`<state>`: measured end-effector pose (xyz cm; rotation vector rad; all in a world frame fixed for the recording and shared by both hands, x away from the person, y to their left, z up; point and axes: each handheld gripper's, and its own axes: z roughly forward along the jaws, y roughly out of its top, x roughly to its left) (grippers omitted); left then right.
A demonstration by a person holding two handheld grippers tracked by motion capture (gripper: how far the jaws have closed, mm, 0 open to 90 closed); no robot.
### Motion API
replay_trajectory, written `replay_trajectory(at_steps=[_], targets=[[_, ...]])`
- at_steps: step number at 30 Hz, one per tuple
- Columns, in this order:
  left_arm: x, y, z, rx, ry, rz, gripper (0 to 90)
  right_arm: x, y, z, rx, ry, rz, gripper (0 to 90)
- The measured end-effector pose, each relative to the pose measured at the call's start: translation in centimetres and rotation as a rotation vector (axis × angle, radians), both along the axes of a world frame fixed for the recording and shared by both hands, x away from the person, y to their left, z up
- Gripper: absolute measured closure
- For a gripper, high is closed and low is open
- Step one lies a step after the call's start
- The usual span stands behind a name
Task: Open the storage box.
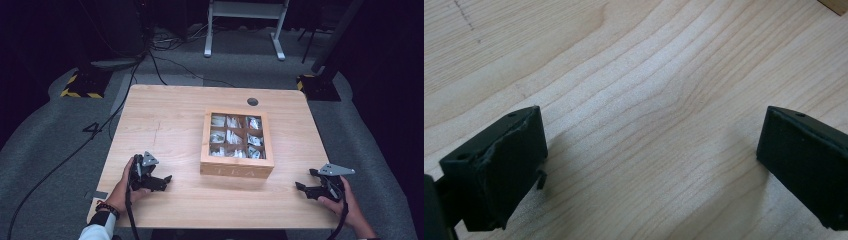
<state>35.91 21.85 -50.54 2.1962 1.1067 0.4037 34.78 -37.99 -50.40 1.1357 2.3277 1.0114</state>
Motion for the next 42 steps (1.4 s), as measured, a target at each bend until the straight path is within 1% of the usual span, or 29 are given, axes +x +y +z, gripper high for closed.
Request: replay_trajectory(at_steps=[2,3,6,9,10,11,13,14,15,18,19,20,21,22,23,25,26,27,28,29,30,31,33,34,36,37,38,41,42], targets=[[0.1,0.0,0.0,-0.004,0.003,-0.008,0.0,0.0,0.0,0.0,-0.001,0.004,0.0,14.8],[0.1,0.1,0.0,-0.008,0.001,-0.016,0.1,0.1,-0.1,0.2,-0.008,0.015,0.002,14.7],[0.1,0.1,0.0,-0.006,0.003,-0.024,0.0,0.2,-0.2,0.2,-0.014,0.021,0.006,14.6],[0.1,0.1,0.0,-0.006,0.005,-0.023,0.1,0.5,-0.2,0.2,-0.004,0.005,0.001,18.6],[0.1,0.1,0.0,-0.007,0.004,-0.023,0.1,0.5,-0.2,0.2,-0.004,0.005,0.001,18.6],[0.1,0.1,0.0,-0.007,0.004,-0.023,0.1,0.5,0.0,0.7,0.009,-0.005,0.013,19.5],[0.1,0.2,0.0,-0.002,0.001,-0.026,0.1,0.5,0.1,0.9,0.015,-0.007,0.016,20.4],[0.1,0.2,0.0,-0.002,0.0,-0.025,0.3,0.6,0.6,1.6,0.026,-0.02,0.033,21.3],[0.1,0.2,0.0,-0.002,0.0,-0.025,0.3,0.6,0.6,1.6,0.026,-0.02,0.033,21.3],[0.1,0.2,0.0,-0.002,0.0,-0.025,0.3,0.8,1.4,2.5,0.041,-0.034,0.065,23.9],[0.1,0.2,0.0,-0.002,0.001,-0.026,0.4,0.8,2.2,3.1,0.052,-0.039,0.102,26.9],[0.1,0.2,0.0,-0.003,0.0,-0.026,0.4,0.8,2.2,3.1,0.052,-0.039,0.102,26.9],[0.1,0.2,0.0,-0.002,0.0,-0.025,0.4,0.8,2.9,3.7,0.046,-0.053,0.129,27.5],[0.1,0.2,0.0,-0.002,-0.001,-0.025,0.4,0.8,2.9,3.7,0.046,-0.053,0.129,27.5],[0.1,0.2,0.0,-0.003,-0.001,-0.026,0.4,0.7,3.9,4.5,0.057,-0.063,0.16,27.7],[0.1,0.2,0.0,-0.003,-0.001,-0.026,0.4,0.7,4.3,4.7,0.057,-0.07,0.171,27.8],[0.1,0.2,0.0,-0.003,-0.001,-0.026,0.5,0.8,5.2,5.2,0.051,-0.077,0.188,28.0],[0.1,0.2,0.0,-0.003,-0.001,-0.026,0.5,0.8,5.6,5.4,0.045,-0.082,0.197,28.3],[0.1,0.2,0.0,-0.003,-0.001,-0.026,0.5,0.8,5.6,5.4,0.045,-0.082,0.197,28.3],[0.1,0.2,0.0,-0.002,-0.001,-0.025,0.4,0.9,6.4,5.7,0.044,-0.085,0.212,28.4],[0.1,0.2,0.0,-0.003,-0.001,-0.026,0.5,0.9,6.4,5.7,0.044,-0.085,0.212,28.4],[0.1,0.2,0.0,-0.003,-0.001,-0.025,0.4,1.0,7.1,6.0,0.052,-0.082,0.228,28.4],[0.1,0.2,0.0,-0.002,0.0,-0.026,0.4,1.2,7.7,6.2,0.048,-0.08,0.24,28.4],[0.1,0.2,0.0,-0.002,0.0,-0.026,0.4,1.2,7.7,6.2,0.048,-0.08,0.24,28.4],[0.1,0.2,0.0,-0.002,0.0,-0.026,0.4,1.4,8.3,6.3,0.047,-0.08,0.238,28.7],[0.1,0.2,0.0,-0.001,0.0,-0.026,0.4,1.6,8.8,6.4,0.053,-0.075,0.25,29.3],[0.1,0.2,0.0,-0.001,0.0,-0.026,0.4,1.6,8.8,6.4,0.053,-0.075,0.25,29.3],[0.1,0.2,0.0,-0.002,-0.001,-0.026,0.5,2.0,9.8,6.4,0.045,-0.071,0.263,30.6],[0.1,0.2,0.0,-0.002,-0.001,-0.026,0.4,2.0,9.8,6.4,0.045,-0.071,0.263,30.6]])
